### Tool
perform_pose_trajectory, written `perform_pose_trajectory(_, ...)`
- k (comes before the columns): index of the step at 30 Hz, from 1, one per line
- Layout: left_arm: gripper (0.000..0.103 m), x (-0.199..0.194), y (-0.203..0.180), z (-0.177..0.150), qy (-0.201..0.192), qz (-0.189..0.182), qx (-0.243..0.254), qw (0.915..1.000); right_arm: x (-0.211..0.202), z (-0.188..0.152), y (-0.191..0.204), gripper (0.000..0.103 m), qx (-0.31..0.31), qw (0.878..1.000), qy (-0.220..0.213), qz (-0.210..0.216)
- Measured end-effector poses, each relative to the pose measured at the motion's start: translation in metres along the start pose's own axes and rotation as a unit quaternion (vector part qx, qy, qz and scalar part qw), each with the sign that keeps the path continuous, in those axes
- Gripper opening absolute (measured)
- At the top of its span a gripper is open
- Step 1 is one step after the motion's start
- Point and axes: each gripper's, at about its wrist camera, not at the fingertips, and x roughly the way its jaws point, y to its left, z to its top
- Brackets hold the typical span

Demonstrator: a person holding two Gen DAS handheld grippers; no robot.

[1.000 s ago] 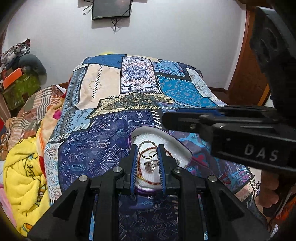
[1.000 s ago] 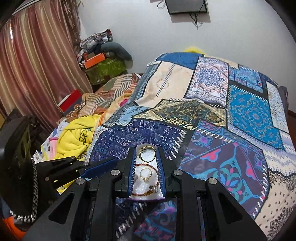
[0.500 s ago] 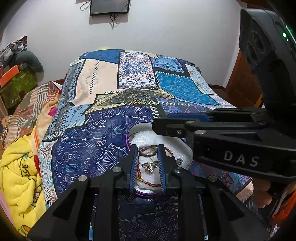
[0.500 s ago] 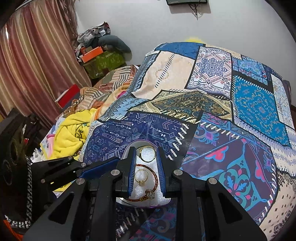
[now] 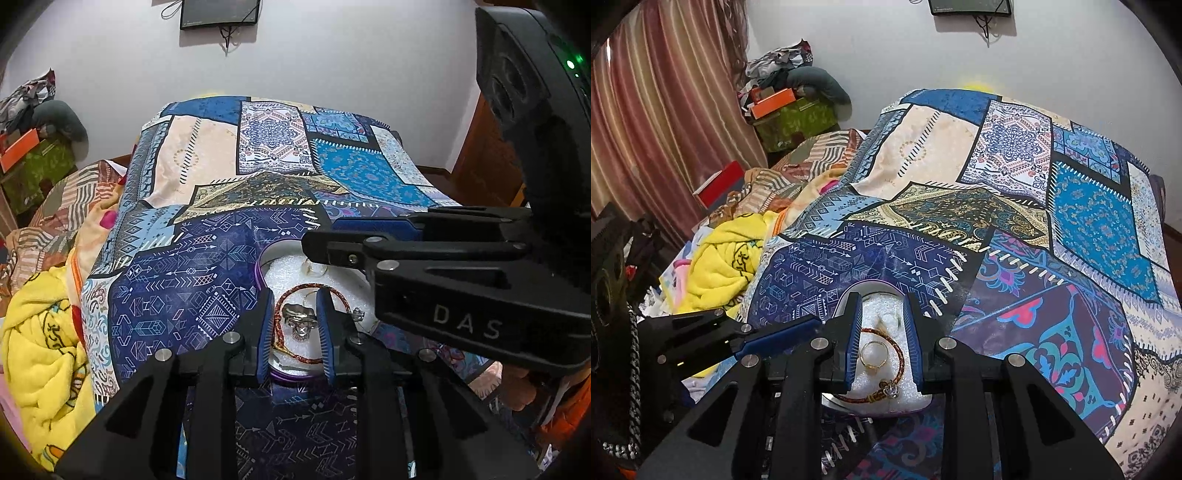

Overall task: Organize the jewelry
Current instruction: 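Withdraw both tools from the tin toward the red earrings on the quilt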

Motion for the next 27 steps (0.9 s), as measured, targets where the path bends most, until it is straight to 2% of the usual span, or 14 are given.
perform_pose_trajectory(5,0.022,-0.005,-0.001,0.001,-0.002,0.003,-0.002,1.0000,-0.009,0.000,-0.002,0.032,0.006,1.000,-0.011,-0.008)
perform_pose_trajectory(18,0.023,-0.043,-0.007,0.006,-0.020,0.021,-0.007,0.9996,-0.055,-0.011,-0.004,0.032,0.009,0.999,-0.035,-0.038)
perform_pose_trajectory(19,0.023,-0.046,-0.008,0.006,-0.022,0.022,-0.007,0.9995,-0.060,-0.013,-0.004,0.032,0.009,0.998,-0.037,-0.040)
perform_pose_trajectory(21,0.030,-0.055,-0.010,0.007,-0.027,0.025,-0.008,0.9993,-0.068,-0.017,-0.003,0.032,0.009,0.998,-0.040,-0.047)
perform_pose_trajectory(27,0.031,-0.074,-0.027,0.008,-0.036,0.023,0.002,0.9991,-0.092,-0.033,-0.007,0.032,0.013,0.997,-0.045,-0.065)
